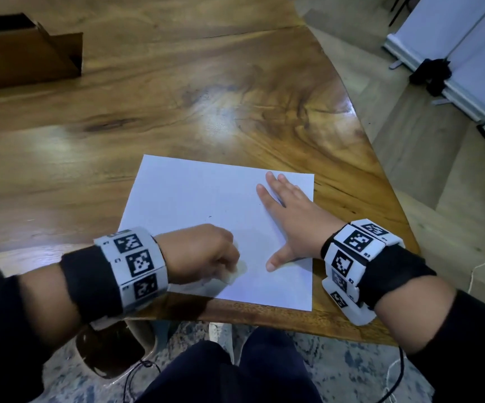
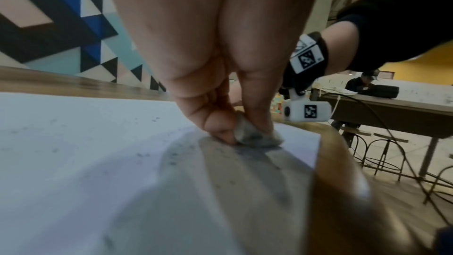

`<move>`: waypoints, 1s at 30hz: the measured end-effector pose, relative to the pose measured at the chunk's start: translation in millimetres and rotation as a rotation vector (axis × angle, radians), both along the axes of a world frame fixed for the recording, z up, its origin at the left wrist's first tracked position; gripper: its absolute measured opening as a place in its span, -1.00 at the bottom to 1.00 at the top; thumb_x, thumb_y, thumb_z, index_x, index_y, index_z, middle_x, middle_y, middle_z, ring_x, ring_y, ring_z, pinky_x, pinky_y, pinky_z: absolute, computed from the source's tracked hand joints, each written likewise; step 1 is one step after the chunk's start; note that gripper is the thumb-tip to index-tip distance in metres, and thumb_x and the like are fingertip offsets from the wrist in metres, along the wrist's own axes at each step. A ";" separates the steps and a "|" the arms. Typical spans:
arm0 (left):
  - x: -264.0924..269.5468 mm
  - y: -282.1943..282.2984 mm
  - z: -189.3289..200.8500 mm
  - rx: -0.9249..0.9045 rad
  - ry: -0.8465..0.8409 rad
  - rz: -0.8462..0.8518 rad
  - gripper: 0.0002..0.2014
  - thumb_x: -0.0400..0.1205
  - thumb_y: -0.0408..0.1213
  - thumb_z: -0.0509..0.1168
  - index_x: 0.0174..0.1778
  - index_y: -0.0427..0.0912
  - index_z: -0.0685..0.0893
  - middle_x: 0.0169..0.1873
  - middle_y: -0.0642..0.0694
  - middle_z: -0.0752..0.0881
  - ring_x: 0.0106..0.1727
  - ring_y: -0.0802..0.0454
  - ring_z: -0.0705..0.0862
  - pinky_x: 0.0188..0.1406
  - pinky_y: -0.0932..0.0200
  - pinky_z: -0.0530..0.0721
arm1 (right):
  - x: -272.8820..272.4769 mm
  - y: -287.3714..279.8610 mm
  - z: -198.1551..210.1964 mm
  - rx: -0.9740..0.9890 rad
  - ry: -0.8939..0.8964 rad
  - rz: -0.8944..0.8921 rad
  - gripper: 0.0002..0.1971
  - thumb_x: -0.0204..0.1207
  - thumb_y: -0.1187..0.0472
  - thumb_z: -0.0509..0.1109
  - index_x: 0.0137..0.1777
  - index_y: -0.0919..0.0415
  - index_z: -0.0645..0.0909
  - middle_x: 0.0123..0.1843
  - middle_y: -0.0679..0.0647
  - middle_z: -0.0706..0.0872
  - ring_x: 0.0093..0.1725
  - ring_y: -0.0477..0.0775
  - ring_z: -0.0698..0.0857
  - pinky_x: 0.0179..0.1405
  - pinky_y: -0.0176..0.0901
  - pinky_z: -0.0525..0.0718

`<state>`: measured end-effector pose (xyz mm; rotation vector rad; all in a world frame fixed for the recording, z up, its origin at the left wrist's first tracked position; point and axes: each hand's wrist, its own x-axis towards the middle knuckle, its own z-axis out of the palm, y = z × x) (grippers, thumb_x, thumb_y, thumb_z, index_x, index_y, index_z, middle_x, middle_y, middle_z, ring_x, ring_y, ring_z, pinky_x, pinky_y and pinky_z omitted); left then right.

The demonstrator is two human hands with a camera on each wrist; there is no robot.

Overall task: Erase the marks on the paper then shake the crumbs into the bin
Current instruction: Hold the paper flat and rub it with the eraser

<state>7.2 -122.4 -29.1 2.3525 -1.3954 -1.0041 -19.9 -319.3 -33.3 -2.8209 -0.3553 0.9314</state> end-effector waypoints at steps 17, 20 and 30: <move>26.7 -36.2 -2.8 -0.157 -0.152 0.274 -0.90 0.52 -0.29 0.31 -0.08 -0.17 0.67 -0.24 -0.04 0.48 -0.15 -0.12 0.60 -0.15 0.24 0.42 | -0.1 0.7 -1.6 -0.004 -0.015 -0.001 0.37 0.19 -0.32 0.54 0.61 0.13 -0.47 0.60 0.11 -0.59 0.59 0.09 -0.52 0.57 -0.08 -0.37; 14.5 -32.6 -13.5 -0.123 -0.192 0.166 -0.91 0.53 -0.30 0.24 -0.24 -0.19 0.63 -0.29 -0.10 0.50 -0.23 -0.15 0.59 -0.20 0.12 0.50 | 0.3 0.6 -1.6 -0.016 -0.012 0.002 0.37 0.19 -0.32 0.53 0.61 0.15 -0.47 0.60 0.12 -0.58 0.59 0.09 -0.51 0.59 -0.06 -0.36; -17.8 5.7 -22.9 -0.090 -0.095 0.138 -0.81 0.45 -0.07 0.17 -0.27 -0.05 0.63 -0.27 -0.06 0.56 -0.26 -0.11 0.65 -0.27 0.15 0.65 | -6.2 -45.1 0.5 -0.042 -0.012 -0.115 0.35 0.21 -0.33 0.52 0.62 0.15 -0.46 0.60 -0.04 -0.55 0.62 -0.03 -0.44 0.56 -0.07 -0.39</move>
